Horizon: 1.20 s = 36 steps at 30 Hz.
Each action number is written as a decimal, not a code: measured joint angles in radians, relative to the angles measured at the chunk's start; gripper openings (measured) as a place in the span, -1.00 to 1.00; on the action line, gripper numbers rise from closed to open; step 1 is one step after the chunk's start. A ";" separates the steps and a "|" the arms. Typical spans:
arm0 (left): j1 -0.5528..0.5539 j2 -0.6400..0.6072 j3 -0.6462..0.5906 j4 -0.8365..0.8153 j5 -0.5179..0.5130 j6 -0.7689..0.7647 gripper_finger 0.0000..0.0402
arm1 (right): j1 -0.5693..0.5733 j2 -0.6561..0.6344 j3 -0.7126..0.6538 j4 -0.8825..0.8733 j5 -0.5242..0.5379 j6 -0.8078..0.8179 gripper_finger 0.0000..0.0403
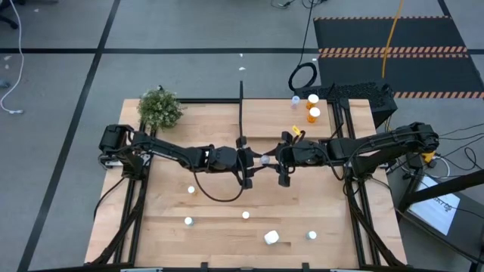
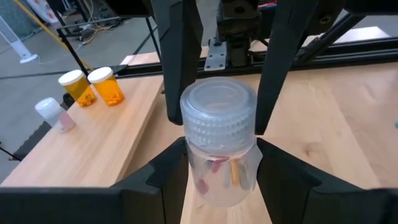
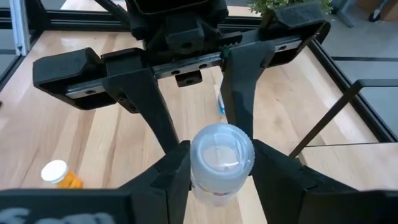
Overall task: Pick and place medicine bottles onto shelf by color
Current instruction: Put the transparent pill bottle on the shelf aligned with the other transparent pill bottle
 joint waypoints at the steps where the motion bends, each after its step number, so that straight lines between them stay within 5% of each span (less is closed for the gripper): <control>1: -0.005 -0.002 0.000 -0.001 -0.004 0.009 -0.11 | 0.000 0.000 0.000 -0.002 -0.004 -0.001 -0.26; 10: -0.047 -0.094 0.002 -0.091 -0.099 0.022 0.49 | -0.042 -0.005 0.000 -0.040 -0.075 -0.049 -0.28; 15: -0.067 -0.175 0.002 -0.211 -0.102 -0.024 0.66 | -0.117 -0.023 0.000 -0.100 -0.096 -0.101 -0.27; 30: -0.019 -0.202 0.000 -0.378 -0.103 -0.047 0.43 | -0.607 -0.101 0.000 -0.234 -0.414 -0.386 -0.27; 36: 0.017 -0.204 0.000 -0.387 -0.102 -0.047 0.34 | -0.784 -0.101 0.000 -0.238 -0.441 -0.400 -0.27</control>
